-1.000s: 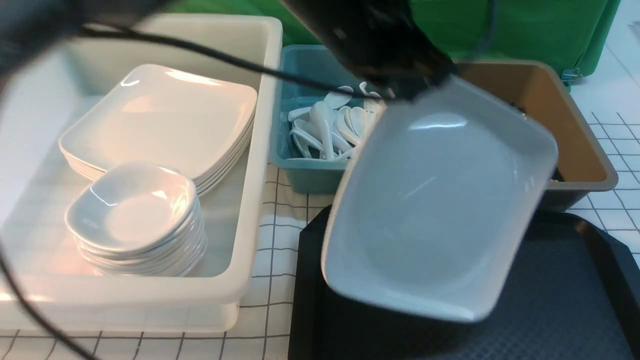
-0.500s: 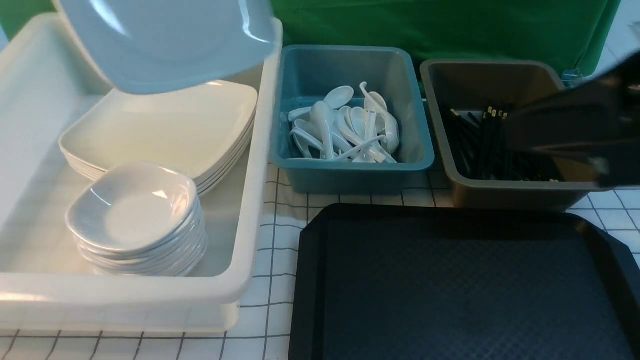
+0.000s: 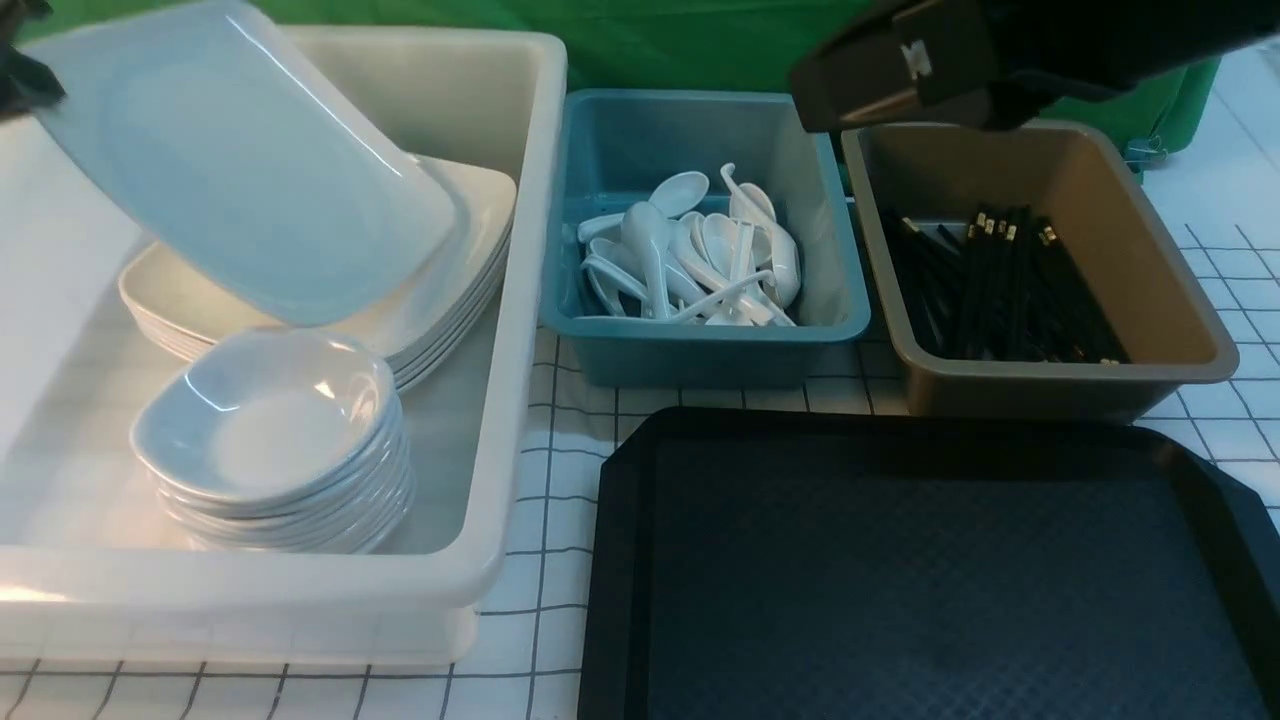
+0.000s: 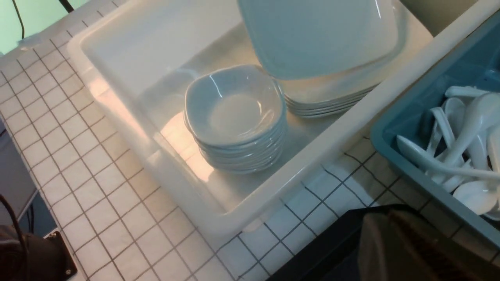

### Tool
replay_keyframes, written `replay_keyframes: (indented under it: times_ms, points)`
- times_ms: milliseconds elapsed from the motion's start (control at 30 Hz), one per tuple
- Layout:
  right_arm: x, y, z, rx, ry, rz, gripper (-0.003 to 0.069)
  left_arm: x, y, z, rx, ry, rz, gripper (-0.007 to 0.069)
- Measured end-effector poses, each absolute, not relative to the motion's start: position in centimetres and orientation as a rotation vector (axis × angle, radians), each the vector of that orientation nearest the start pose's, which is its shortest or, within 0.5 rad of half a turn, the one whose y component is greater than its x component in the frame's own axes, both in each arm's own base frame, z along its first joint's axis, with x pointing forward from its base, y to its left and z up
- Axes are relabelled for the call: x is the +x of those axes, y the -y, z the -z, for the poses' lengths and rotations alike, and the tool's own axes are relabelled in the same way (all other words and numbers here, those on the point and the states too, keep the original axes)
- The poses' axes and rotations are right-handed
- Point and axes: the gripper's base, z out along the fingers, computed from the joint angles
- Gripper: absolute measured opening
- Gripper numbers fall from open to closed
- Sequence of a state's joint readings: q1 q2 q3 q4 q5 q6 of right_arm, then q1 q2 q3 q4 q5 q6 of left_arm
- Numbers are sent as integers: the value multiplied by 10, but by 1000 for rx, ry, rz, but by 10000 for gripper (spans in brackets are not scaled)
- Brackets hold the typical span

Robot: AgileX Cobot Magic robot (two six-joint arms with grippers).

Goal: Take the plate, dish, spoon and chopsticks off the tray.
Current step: Use the left arm to put the plate into the large storage box on the left

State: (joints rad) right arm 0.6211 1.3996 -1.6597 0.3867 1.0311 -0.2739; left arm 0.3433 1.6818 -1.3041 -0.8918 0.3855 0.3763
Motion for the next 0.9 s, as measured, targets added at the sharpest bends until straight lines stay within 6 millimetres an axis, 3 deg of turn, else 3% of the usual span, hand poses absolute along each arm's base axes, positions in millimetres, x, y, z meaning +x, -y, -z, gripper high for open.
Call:
replay_keyframes:
  times_ms: [367,533,667,900]
  points:
    - [215,-192,-462,-935,-2060,-688,9,395,-114,-261,-677,-2079,320,29]
    - [215,-192,-462,-935,-2060,-691,9,397,-115,-245,-632,-2154,291,107]
    - [215,-192,-463,-935,-2060,-692,9,396,-112,-228,-538,-2287,273,238]
    - [215,-192,-463,-934,-2059,-692,10,390,-113,-230,-391,-2369,172,386]
